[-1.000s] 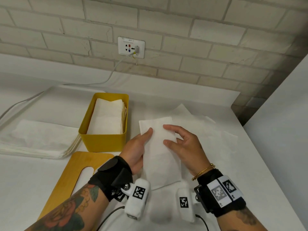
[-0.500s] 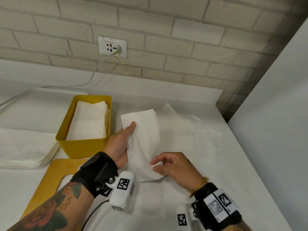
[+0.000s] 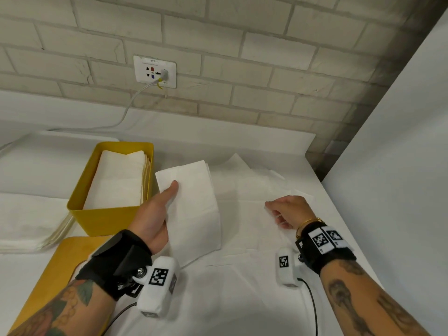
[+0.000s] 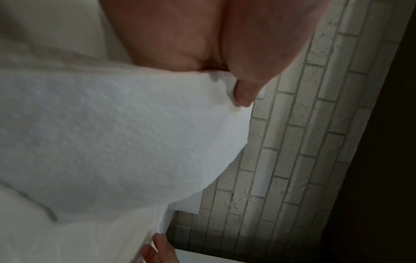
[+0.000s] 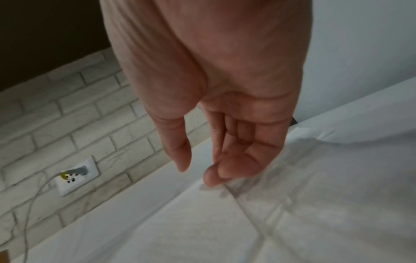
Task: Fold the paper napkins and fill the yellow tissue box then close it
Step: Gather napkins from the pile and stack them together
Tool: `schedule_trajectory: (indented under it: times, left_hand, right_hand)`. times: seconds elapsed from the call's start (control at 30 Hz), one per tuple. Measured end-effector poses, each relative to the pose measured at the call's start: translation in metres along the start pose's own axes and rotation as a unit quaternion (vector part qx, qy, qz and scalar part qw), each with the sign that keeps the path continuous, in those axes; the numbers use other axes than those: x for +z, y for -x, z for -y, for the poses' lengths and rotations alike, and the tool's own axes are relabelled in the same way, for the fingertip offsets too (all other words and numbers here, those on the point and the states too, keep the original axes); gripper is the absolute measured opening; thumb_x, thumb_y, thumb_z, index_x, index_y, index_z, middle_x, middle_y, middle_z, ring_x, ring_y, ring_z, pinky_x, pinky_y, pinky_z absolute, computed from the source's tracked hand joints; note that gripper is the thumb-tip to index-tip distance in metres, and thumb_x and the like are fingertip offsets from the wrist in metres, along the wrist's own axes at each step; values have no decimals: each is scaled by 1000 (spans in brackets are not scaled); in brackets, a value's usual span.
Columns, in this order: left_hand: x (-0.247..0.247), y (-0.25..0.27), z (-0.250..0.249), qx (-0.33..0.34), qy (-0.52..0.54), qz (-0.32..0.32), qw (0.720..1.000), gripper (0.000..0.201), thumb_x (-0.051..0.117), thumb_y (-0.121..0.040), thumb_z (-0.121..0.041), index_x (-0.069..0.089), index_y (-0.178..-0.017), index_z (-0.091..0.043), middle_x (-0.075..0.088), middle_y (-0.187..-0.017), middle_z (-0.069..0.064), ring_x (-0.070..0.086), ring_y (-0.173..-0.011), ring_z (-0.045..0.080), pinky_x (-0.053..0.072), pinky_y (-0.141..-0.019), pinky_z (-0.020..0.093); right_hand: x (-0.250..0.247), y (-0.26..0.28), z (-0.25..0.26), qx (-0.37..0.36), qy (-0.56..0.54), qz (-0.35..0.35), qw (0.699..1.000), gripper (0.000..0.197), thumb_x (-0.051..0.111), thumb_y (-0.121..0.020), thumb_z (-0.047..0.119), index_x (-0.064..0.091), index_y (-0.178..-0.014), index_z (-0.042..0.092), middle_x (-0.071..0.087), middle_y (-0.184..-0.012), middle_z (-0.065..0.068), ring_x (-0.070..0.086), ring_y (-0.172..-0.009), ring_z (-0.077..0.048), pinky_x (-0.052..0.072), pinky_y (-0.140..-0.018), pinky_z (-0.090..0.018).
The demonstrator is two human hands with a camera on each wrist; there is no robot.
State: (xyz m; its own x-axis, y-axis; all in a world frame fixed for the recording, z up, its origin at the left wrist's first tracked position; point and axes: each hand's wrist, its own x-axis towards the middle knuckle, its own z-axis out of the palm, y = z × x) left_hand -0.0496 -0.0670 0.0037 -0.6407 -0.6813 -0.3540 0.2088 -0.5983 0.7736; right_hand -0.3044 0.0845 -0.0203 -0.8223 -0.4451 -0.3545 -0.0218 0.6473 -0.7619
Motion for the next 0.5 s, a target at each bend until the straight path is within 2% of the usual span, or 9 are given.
schedule_trajectory:
  times: [0.07, 0.13, 0.17, 0.23, 0.27, 0.33, 0.4, 0.43, 0.5]
  left_hand:
    - [-2, 1, 2, 3, 0, 0, 1000, 22, 54, -103, -28, 71, -103, -13, 79, -99, 7, 77, -84, 20, 53, -90, 43]
    - [-4, 3, 2, 2, 1, -1, 1000, 22, 54, -103, -28, 71, -104, -13, 79, -100, 8, 77, -83, 19, 53, -88, 42]
    - [-4, 4, 2, 2, 2, -3, 1000, 22, 54, -103, -28, 71, -104, -14, 79, -101, 7, 77, -83, 19, 53, -88, 42]
    - [-6, 6, 0, 6, 3, -10, 1000, 21, 54, -103, -28, 70, -104, -15, 79, -100, 7, 77, -84, 19, 53, -90, 42]
    - [-7, 6, -1, 8, 4, -12, 1000, 21, 54, -103, -28, 70, -104, -15, 79, -99, 7, 77, -84, 19, 53, -90, 43]
    - [-9, 7, -2, 8, 4, -15, 1000, 20, 54, -103, -28, 70, -106, -15, 79, -101, 7, 77, -85, 19, 53, -89, 42]
    - [-10, 7, -3, 8, 4, -16, 1000, 21, 54, -103, -28, 70, -107, -15, 79, -103, 8, 77, -87, 20, 53, -89, 42]
    - [-10, 7, -2, 6, 3, -16, 1000, 21, 54, -103, -28, 70, -107, -15, 78, -104, 8, 77, -88, 20, 54, -89, 43]
    - [-9, 7, -2, 3, 2, -17, 1000, 21, 54, -103, -28, 70, -108, -15, 79, -104, 8, 77, -88, 20, 54, -88, 42]
  right_hand:
    - [5, -1, 0, 12, 1, 10, 1000, 28, 78, -84, 23, 60, -73, 5, 51, -60, -8, 44, -43, -16, 36, -43, -22]
    - [9, -3, 0, 6, -24, 0, 1000, 34, 79, -85, 16, 51, -67, 8, 49, -59, -3, 44, -40, -10, 35, -40, -17]
    - [10, -2, 1, 4, -35, -3, 999, 29, 78, -86, 14, 54, -72, 9, 54, -68, -3, 50, -49, -11, 39, -45, -17]
    - [10, 2, 2, -3, -30, -5, 1000, 20, 79, -86, 15, 61, -92, 9, 59, -93, -5, 57, -80, -20, 45, -68, -23]
    - [8, 4, 1, -16, -20, -1, 1000, 20, 79, -85, 17, 62, -92, 10, 57, -93, -4, 55, -87, -22, 44, -73, -25]
    - [1, 7, -3, -58, 21, 6, 998, 19, 79, -86, 20, 62, -79, 13, 56, -81, -1, 54, -81, -20, 42, -77, -27]
    - [-9, 10, -6, -106, 41, -18, 993, 9, 77, -88, 21, 74, -90, 13, 67, -88, 2, 62, -90, -18, 44, -87, -28]
    - [-13, 11, -7, -134, 40, -34, 990, 10, 76, -89, 21, 77, -96, 14, 71, -95, 2, 64, -97, -18, 45, -91, -28]
    - [-19, 14, -6, -184, 28, -57, 981, 12, 74, -91, 20, 78, -101, 15, 73, -101, 2, 65, -99, -16, 46, -93, -26]
